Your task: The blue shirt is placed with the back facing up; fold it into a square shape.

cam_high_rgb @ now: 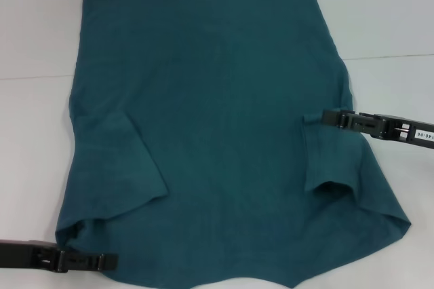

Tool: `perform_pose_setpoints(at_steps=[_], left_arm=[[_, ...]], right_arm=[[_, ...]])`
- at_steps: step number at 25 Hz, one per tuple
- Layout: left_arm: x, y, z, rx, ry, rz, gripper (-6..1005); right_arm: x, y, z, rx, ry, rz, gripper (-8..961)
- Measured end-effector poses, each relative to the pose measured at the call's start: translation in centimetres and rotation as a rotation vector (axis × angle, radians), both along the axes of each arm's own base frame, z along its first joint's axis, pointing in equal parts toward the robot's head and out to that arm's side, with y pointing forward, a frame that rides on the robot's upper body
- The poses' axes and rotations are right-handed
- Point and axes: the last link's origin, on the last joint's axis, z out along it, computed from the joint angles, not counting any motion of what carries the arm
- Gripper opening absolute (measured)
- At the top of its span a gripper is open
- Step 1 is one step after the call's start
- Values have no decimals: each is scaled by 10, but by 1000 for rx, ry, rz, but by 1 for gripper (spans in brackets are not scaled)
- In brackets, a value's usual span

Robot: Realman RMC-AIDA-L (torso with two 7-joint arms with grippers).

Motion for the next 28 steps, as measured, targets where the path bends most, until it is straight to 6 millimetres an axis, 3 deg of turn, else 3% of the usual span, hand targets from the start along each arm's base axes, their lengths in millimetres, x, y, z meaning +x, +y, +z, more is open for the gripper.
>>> perform_pose_setpoints(at_steps=[15, 28], left_arm=[[-8, 10, 6, 72, 45, 37, 895], [-9, 5, 6, 47, 43, 47, 894]], right_arm=[[0, 0, 1, 6, 6, -3, 899], [0, 0, 2, 7, 7, -3, 899]])
